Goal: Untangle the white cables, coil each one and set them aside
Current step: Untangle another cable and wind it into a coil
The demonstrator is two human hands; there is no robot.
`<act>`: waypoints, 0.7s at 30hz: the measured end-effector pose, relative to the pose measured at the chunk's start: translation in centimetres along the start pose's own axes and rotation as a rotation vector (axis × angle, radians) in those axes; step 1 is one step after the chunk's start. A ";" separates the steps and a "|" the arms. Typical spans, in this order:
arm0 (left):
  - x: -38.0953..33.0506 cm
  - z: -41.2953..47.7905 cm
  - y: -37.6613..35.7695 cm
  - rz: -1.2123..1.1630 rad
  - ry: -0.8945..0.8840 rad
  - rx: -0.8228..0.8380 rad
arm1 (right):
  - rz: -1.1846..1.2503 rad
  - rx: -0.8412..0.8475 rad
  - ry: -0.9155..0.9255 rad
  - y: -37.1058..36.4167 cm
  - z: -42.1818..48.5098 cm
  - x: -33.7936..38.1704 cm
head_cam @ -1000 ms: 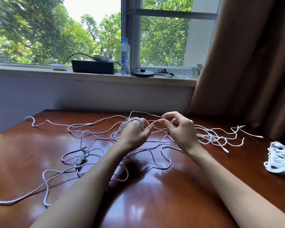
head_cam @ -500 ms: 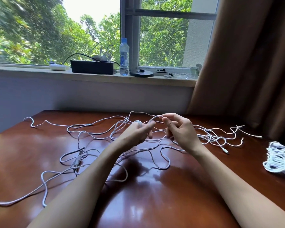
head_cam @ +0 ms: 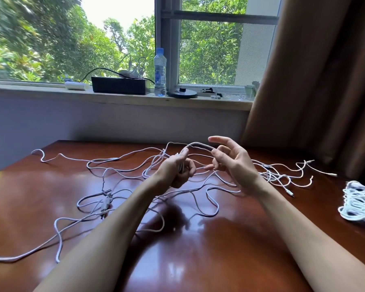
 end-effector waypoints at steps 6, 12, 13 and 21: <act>-0.5 -0.6 -0.9 -0.242 0.050 0.078 | -0.411 -0.304 0.022 2.8 0.1 -0.2; -2.2 -0.6 -1.1 -0.540 -0.046 0.124 | -0.650 -0.388 -0.023 4.1 0.1 -0.9; -2.4 -0.6 -1.0 -0.574 -0.067 0.133 | -0.670 -0.355 -0.032 3.9 0.1 -1.1; -4.4 -0.8 2.1 -0.903 -0.274 0.019 | -0.556 -0.030 0.033 0.4 -0.2 -1.4</act>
Point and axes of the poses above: each hand's wrist, its own z-axis towards the middle knuckle, its own y-axis out of the back of the hand, x = y × z, the point moved 9 cm from there along z, towards the middle knuckle, and after that the axes turned 13 degrees about -z, right-handed, at the moved point
